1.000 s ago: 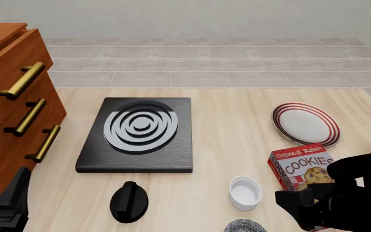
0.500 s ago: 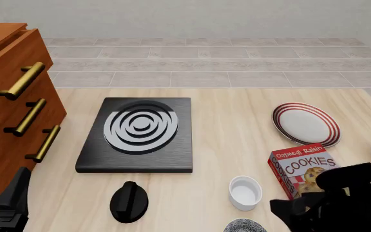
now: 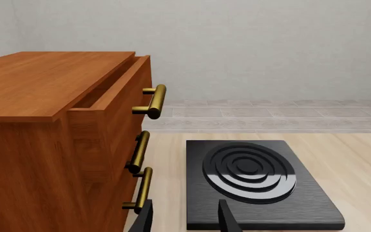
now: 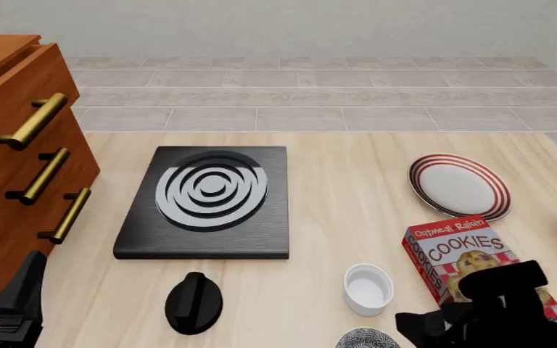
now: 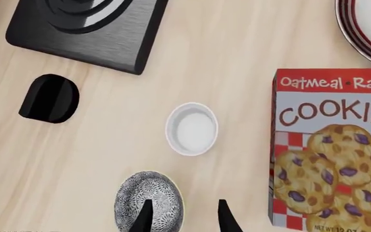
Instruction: Pick the akita bowl next to the ramekin and place it on the plate.
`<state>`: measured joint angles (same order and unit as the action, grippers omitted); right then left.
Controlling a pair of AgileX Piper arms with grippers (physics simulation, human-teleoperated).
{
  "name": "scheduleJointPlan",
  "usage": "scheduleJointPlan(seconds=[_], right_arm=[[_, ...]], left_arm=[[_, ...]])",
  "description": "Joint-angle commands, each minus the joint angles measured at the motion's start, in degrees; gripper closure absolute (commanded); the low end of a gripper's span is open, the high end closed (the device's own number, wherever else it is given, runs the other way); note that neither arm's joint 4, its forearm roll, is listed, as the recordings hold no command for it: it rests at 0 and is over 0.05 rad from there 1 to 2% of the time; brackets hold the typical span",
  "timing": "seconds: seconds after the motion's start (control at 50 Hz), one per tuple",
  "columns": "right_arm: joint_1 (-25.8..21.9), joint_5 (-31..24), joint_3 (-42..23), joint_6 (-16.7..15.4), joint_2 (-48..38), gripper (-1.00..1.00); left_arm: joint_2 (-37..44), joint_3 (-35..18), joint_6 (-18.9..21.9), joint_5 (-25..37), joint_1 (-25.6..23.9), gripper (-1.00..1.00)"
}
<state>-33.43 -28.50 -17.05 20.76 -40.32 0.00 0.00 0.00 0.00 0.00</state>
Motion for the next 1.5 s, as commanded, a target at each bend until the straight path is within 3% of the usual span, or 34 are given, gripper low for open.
scheduleJointPlan(seconds=[0.02,1.5], right_arm=[[-1.4,3.4,2.5,1.6,-1.6,-1.00],[-2.1,21.0,10.7,3.4,-14.1,-1.00]], left_arm=[[0.0,0.0,0.0,0.0,0.0,-1.00],[0.0,0.0,0.0,0.0,0.0,-1.00]])
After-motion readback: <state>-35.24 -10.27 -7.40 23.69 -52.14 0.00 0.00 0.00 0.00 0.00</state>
